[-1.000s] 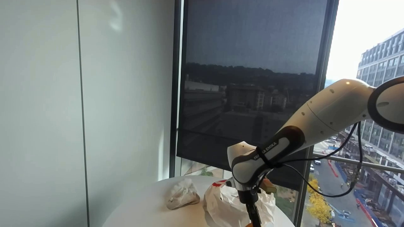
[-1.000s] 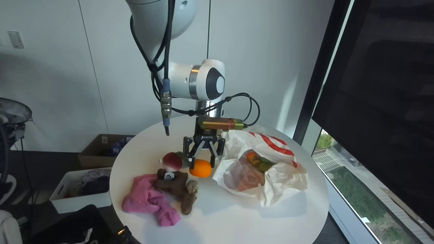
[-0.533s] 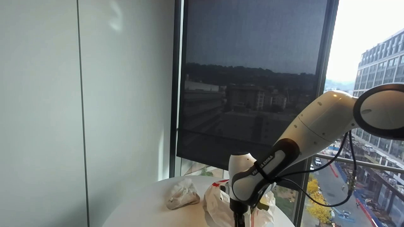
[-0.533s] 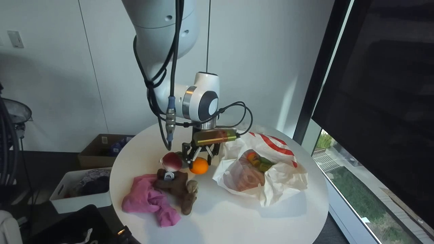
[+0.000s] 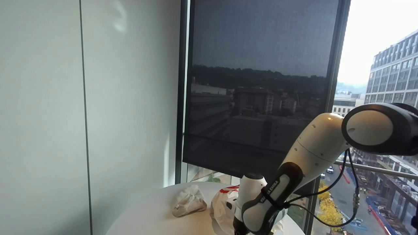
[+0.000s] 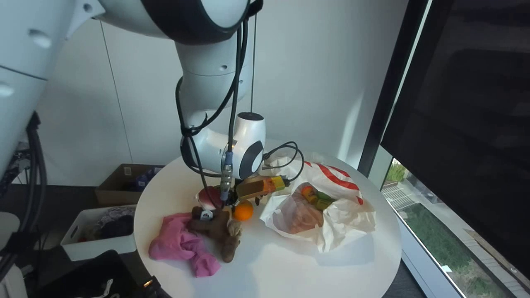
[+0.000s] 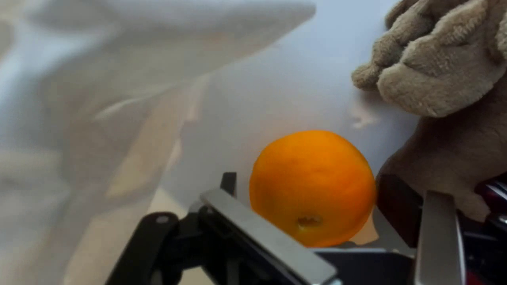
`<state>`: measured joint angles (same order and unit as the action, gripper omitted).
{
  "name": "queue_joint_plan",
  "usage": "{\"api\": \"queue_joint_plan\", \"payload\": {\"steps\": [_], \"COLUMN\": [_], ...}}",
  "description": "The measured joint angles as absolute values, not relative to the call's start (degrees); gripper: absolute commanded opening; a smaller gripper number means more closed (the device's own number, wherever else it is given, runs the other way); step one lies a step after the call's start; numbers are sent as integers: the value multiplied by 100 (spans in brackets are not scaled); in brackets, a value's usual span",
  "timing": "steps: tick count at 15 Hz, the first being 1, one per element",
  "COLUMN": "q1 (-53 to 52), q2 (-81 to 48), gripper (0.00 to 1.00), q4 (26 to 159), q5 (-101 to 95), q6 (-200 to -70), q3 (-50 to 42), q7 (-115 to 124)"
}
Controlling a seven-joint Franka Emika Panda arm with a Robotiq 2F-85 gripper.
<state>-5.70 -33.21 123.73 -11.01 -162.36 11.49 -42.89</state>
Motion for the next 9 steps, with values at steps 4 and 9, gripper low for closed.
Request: {"api": "queue_joint_plan", "payload": {"steps": [4,9], "q1": [-423,82], "q2": [-3341,-2695], "gripper": [100,100], "q4": [12361,12355], "q5": [-1118,-728], "q6": [-16447,-15624], "q3": [1277,1795], "q7": [-4283,-4316]}}
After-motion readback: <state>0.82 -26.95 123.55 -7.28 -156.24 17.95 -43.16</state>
